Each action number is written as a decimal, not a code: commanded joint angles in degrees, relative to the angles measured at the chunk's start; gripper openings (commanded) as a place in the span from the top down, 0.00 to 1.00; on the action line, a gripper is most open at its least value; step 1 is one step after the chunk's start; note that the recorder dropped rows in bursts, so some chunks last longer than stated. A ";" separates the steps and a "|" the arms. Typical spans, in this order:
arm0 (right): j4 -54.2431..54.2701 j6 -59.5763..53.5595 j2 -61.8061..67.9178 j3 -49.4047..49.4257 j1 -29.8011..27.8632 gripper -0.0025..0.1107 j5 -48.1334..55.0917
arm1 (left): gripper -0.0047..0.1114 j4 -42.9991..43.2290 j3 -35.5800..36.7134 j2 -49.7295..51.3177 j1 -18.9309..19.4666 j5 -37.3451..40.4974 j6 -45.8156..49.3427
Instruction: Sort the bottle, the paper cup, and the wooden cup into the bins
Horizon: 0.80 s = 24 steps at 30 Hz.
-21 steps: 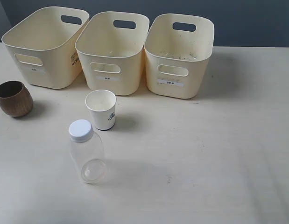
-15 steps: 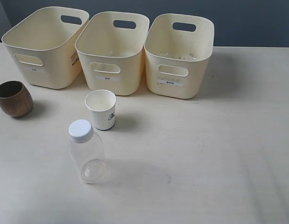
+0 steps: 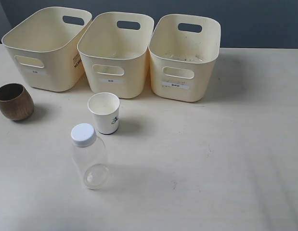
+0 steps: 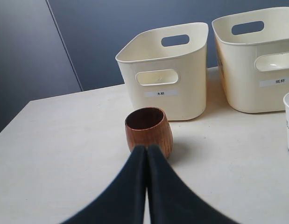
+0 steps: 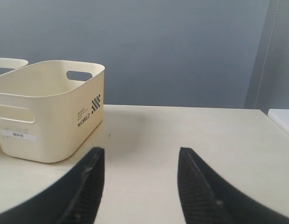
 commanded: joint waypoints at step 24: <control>33.15 3.57 -0.25 0.18 -0.22 0.56 -12.06 | 0.96 -0.23 -0.15 0.22 -0.63 -0.17 -0.08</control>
